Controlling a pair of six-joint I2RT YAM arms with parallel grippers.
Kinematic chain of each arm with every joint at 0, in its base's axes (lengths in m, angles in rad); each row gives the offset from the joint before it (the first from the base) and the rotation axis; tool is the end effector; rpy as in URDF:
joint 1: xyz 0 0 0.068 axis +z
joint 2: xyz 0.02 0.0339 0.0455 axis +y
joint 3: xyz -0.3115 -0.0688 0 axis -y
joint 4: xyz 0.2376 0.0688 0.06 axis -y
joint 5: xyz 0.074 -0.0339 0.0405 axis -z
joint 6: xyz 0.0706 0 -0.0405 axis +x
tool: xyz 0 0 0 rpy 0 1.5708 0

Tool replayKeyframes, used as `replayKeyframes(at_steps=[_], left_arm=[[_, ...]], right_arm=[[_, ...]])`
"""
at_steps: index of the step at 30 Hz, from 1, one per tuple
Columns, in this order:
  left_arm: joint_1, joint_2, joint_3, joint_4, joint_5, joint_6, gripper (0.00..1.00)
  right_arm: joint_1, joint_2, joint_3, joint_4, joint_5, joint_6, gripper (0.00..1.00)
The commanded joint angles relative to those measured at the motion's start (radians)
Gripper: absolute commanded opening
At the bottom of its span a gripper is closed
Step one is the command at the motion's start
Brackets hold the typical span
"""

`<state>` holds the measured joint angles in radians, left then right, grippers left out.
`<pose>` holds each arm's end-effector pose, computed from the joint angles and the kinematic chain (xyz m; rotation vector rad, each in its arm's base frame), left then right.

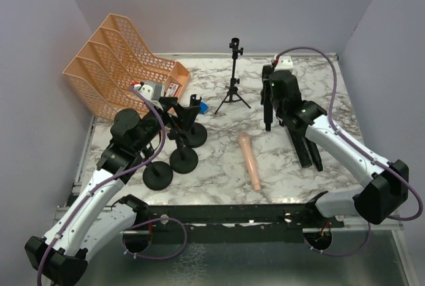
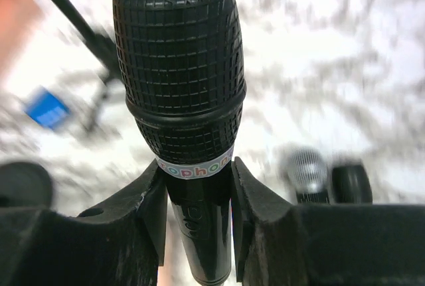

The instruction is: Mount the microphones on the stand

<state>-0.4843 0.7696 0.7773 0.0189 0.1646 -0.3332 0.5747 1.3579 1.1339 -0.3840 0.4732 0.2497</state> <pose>0.1513 -0.0927 0.3959 0.2544 1.5760 -0.7697 0.2789 0.1423 0.3455 -0.0783 2.1028 -0.0243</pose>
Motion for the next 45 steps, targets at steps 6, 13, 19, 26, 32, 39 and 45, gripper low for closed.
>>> replayKeyframes(at_steps=[6,13,19,26,32,39,45], left_arm=[[0.003,0.017,0.009,0.07,0.033,-0.024,0.99],[0.003,0.019,0.001,0.072,0.033,-0.037,0.99],[0.003,0.026,-0.002,0.083,0.046,-0.05,0.99],[0.003,0.035,-0.001,0.083,0.057,-0.057,0.99],[0.003,0.036,-0.01,0.088,0.063,-0.065,0.99],[0.003,0.039,-0.015,0.089,0.071,-0.067,0.99],[0.003,0.036,-0.016,0.088,0.082,-0.069,0.99]], right_arm=[[0.002,0.098,0.401,0.432,-0.084,-0.196,0.0],[0.002,0.305,0.692,0.577,-0.098,-0.315,0.01],[0.001,0.441,0.851,0.628,-0.118,-0.357,0.0],[-0.005,0.581,1.012,0.593,-0.155,-0.359,0.0],[-0.015,0.664,1.104,0.513,-0.159,-0.348,0.0],[-0.027,0.685,1.098,0.473,-0.147,-0.336,0.01],[-0.028,0.684,1.075,0.435,-0.169,-0.316,0.01]])
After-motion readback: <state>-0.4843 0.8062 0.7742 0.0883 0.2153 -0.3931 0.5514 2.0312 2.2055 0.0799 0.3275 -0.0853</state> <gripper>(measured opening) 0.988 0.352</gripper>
